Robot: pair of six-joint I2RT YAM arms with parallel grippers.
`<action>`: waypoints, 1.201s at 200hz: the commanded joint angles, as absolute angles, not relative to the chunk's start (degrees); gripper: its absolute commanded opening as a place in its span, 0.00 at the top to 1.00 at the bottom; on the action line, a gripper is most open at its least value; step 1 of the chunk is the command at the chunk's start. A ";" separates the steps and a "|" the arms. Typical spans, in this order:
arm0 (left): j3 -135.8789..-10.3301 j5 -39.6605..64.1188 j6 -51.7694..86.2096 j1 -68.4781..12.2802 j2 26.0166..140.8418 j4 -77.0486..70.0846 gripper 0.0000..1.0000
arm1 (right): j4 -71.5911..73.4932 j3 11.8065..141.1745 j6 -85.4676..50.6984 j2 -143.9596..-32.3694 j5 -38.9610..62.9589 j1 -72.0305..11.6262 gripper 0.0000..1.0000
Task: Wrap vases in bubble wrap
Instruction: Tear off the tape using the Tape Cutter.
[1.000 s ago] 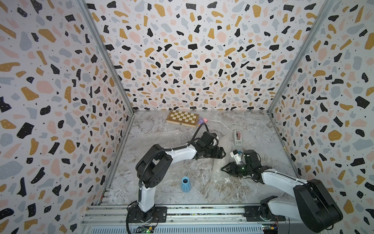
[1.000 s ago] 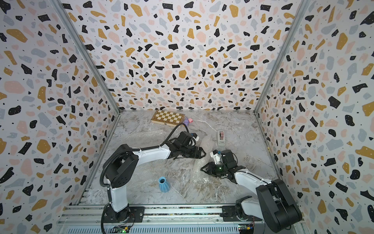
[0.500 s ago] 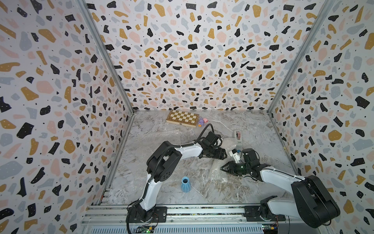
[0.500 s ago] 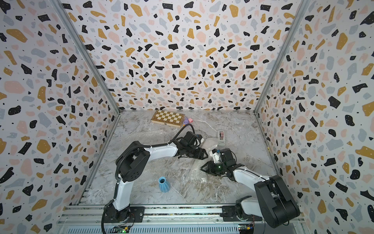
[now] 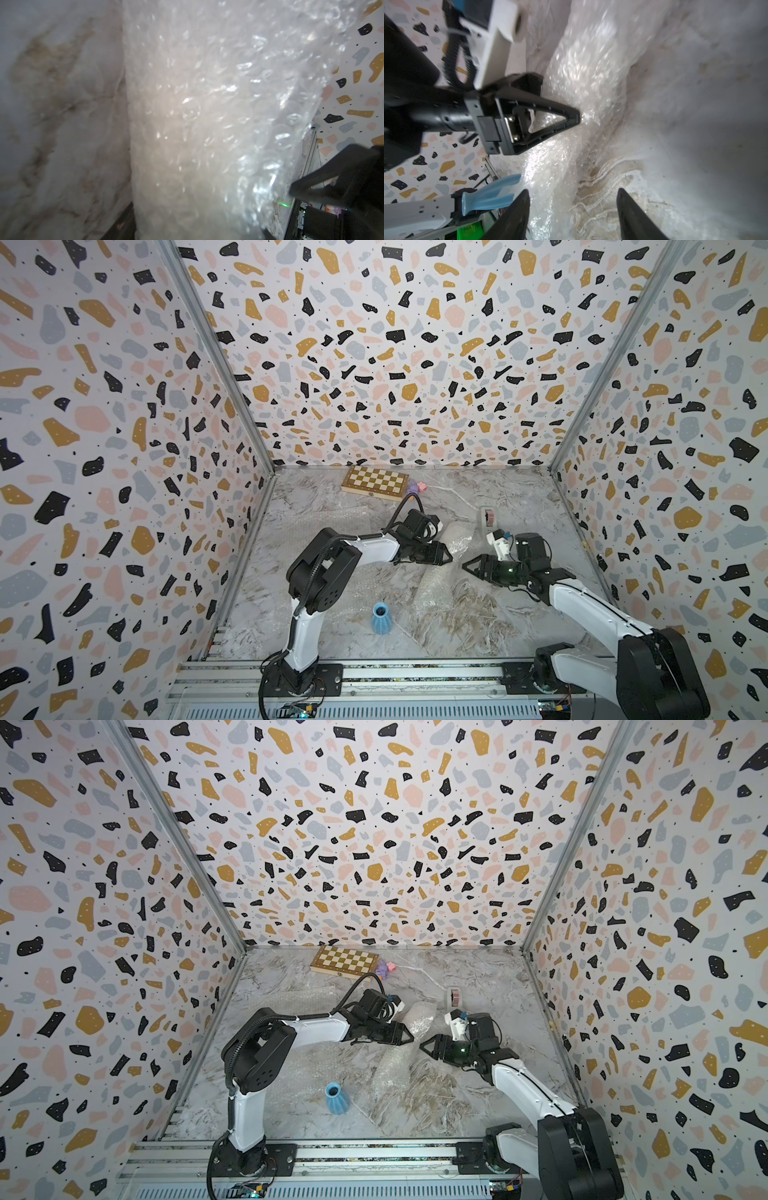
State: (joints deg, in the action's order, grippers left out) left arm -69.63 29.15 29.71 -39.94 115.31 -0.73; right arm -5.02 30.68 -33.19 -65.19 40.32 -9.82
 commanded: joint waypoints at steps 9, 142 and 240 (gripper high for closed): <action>-65.51 28.29 30.03 -37.59 115.67 2.11 0.42 | -7.30 36.69 -30.91 -67.16 47.38 0.56 0.31; -62.77 29.14 33.12 -35.24 114.39 0.31 0.43 | -1.71 62.61 -25.62 -104.53 49.39 9.81 0.36; -63.98 30.32 32.87 -35.29 115.71 0.68 0.43 | -3.05 66.70 -23.59 -113.05 52.03 5.71 0.41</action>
State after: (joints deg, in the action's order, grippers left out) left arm -64.86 33.32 33.58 -35.99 113.80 -5.61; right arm -1.30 66.65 -24.95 -113.08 47.86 8.49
